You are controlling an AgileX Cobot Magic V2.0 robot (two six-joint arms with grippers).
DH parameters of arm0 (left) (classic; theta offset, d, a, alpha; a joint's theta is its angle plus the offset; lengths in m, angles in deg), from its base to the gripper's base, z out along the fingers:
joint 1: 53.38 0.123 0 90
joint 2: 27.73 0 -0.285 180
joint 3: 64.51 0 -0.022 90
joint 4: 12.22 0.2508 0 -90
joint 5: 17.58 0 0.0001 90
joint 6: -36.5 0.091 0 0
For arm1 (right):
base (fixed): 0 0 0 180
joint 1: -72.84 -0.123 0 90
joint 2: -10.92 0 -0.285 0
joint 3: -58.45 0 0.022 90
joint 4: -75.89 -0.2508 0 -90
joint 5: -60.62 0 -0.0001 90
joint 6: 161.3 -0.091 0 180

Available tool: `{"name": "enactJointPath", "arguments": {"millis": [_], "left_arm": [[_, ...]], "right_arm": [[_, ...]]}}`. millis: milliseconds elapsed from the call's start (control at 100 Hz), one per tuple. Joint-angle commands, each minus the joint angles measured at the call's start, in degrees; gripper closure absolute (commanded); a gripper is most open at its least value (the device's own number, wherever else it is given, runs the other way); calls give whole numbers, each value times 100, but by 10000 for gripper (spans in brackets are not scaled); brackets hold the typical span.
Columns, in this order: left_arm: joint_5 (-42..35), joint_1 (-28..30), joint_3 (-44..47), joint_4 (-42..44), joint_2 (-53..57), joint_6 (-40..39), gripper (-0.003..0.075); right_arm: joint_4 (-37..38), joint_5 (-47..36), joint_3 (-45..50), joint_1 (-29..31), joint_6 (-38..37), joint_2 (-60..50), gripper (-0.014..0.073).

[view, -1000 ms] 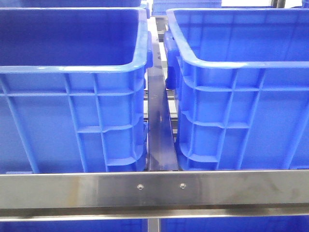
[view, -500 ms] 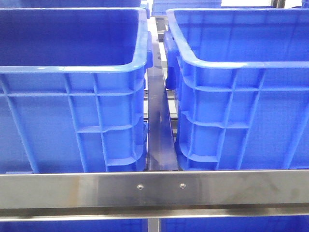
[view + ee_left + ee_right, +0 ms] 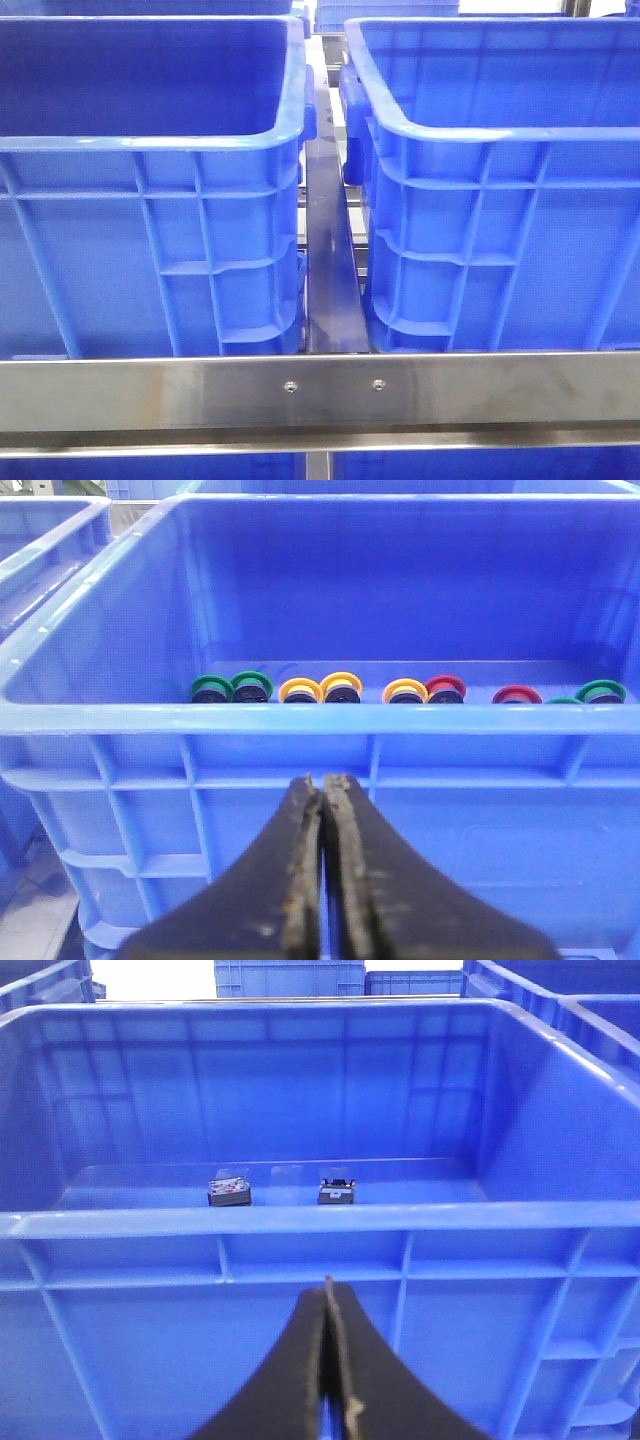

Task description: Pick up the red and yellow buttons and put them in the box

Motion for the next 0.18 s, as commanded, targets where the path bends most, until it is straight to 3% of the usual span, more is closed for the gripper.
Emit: {"name": "enactJointPath", "arguments": {"millis": [0,170], "left_arm": [[-439,25,307,-53,171,-55,740],[-439,25,307,-53,171,-55,740]], "right_arm": [[-7,-385,-85,-7,68,-142,655],[-7,-385,-85,-7,68,-142,655]]}}
